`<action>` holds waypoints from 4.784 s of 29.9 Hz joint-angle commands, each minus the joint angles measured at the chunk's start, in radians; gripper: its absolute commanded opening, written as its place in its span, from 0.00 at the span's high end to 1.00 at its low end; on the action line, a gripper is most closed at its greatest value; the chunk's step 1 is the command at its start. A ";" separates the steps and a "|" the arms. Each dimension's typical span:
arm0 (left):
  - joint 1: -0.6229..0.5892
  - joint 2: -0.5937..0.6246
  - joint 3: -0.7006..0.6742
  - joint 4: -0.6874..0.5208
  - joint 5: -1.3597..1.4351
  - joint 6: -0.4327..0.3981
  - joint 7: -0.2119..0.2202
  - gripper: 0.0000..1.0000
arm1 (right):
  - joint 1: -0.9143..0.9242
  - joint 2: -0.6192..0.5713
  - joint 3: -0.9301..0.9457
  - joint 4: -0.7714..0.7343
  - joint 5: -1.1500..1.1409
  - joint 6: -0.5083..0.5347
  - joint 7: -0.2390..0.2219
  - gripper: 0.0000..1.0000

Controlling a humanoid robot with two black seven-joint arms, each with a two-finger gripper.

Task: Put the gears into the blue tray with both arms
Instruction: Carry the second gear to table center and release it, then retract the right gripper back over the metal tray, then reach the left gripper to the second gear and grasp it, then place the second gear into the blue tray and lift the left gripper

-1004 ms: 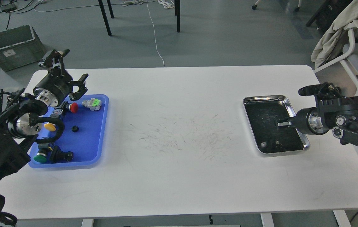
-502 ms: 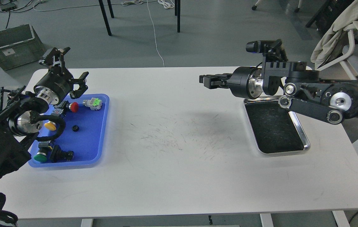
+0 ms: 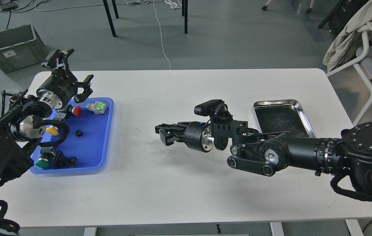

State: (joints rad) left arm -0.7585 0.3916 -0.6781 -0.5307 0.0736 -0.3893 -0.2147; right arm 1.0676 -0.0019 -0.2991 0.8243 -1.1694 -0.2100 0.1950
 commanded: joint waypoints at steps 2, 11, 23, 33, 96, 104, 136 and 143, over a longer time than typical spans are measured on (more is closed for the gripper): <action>0.001 -0.002 0.000 0.000 0.000 0.000 0.000 0.02 | -0.070 0.002 -0.028 -0.099 -0.026 -0.054 -0.005 0.99; 0.002 -0.005 0.000 -0.002 0.000 0.000 0.000 0.02 | -0.095 0.002 -0.025 -0.038 -0.026 -0.118 0.012 0.98; 0.002 -0.007 0.000 -0.005 0.000 -0.002 -0.002 0.02 | -0.106 0.002 -0.028 0.048 -0.026 -0.097 0.020 0.95; 0.002 -0.007 0.000 -0.005 0.000 -0.002 -0.002 0.02 | -0.106 0.002 -0.023 0.050 -0.022 -0.111 0.020 0.38; 0.097 0.101 0.368 -0.784 1.992 0.340 0.124 0.02 | -0.500 -0.426 1.207 -0.105 1.261 0.653 0.000 0.05; 0.177 0.003 0.356 -0.701 2.108 0.368 0.179 0.04 | -0.508 -0.425 1.206 -0.116 1.260 0.649 0.001 0.05; 0.212 -0.016 0.354 -0.558 2.108 0.420 0.132 0.93 | -0.505 -0.437 1.204 -0.106 1.260 0.603 0.004 0.05; 0.084 0.156 0.341 -0.704 2.108 0.412 0.115 0.96 | -0.497 -0.440 1.204 -0.105 1.258 0.600 0.004 0.05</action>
State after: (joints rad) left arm -0.6124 0.4738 -0.3355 -1.1626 2.1817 0.0286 -0.0978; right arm 0.5668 -0.4413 0.9050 0.7187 0.0902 0.3913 0.1994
